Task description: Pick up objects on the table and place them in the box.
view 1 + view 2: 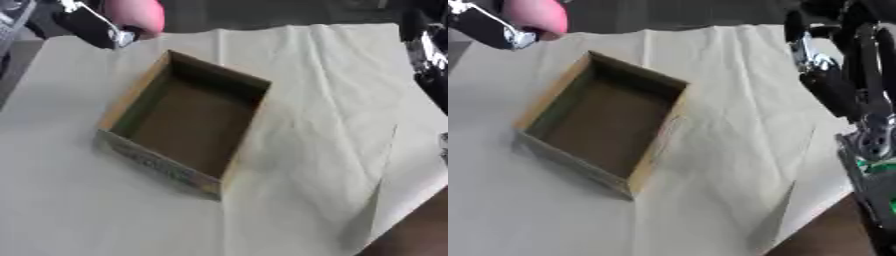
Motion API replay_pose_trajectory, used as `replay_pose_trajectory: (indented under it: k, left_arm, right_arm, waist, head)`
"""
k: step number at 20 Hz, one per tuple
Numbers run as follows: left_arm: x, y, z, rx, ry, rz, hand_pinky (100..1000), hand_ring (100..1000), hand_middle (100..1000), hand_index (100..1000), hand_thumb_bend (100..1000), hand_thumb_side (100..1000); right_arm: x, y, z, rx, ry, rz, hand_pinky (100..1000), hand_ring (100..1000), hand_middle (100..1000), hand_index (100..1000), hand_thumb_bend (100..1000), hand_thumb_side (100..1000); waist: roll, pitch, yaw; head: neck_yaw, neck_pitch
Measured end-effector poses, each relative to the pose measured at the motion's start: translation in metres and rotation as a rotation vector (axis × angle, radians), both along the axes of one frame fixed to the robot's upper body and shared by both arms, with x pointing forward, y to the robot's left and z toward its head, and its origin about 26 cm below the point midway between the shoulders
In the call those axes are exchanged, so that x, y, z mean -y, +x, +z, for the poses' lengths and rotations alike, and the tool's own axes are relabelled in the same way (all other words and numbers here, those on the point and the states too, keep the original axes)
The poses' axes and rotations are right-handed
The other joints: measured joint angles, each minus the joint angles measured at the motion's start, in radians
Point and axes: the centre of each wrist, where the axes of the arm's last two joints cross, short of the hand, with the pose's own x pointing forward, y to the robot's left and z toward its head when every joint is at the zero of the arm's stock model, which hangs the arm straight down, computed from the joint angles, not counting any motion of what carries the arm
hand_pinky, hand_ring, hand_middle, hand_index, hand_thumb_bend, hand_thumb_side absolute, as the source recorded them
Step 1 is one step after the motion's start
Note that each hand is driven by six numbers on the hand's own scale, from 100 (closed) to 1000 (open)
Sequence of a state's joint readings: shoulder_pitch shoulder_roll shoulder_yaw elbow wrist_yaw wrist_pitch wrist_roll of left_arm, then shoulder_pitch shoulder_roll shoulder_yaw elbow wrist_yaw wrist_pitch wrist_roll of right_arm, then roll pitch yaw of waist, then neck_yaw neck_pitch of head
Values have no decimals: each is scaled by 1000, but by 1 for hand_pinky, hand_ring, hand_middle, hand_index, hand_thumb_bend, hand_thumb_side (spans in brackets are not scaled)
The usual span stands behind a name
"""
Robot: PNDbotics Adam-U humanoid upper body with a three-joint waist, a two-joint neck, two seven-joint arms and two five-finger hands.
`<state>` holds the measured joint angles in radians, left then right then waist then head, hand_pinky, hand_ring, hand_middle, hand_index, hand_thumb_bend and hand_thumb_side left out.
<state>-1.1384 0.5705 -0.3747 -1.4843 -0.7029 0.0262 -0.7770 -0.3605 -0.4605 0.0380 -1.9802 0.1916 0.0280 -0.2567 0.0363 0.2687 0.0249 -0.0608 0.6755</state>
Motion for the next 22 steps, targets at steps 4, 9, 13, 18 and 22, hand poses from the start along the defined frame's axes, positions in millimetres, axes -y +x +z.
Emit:
replay_pose_trajectory:
  k: [4, 9, 13, 18, 22]
  left_arm:
    - [16, 4, -9, -33, 25, -32, 450, 457, 531, 626, 100, 224]
    - [30, 14, -24, -82, 62, -41, 451, 461, 534, 627, 100, 221]
    - [35, 23, -37, -124, 96, -34, 459, 471, 539, 630, 100, 216]
    - [39, 34, -53, -167, 139, -27, 479, 492, 550, 675, 100, 207]
    - [42, 41, -64, -191, 179, -23, 487, 499, 556, 703, 100, 203]
  right_arm:
    - [0, 0, 0, 0, 0, 1, 693, 815, 696, 867, 335, 698]
    - [0, 0, 0, 1, 0, 2, 693, 815, 696, 867, 335, 698]
    - [0, 0, 0, 1, 0, 3, 694, 815, 696, 867, 335, 699]
    - [0, 0, 0, 1, 0, 3, 695, 815, 697, 867, 336, 699]
    - [-1, 0, 1, 3, 0, 4, 695, 815, 697, 867, 335, 698]
  waist:
    - [2, 0, -3]
    - [3, 0, -7]
    - [2, 0, -7]
    - [2, 3, -8]
    - [2, 4, -11]
  head:
    - [3, -1]
    - [6, -1]
    - [7, -2]
    - [9, -5]
    - [10, -10]
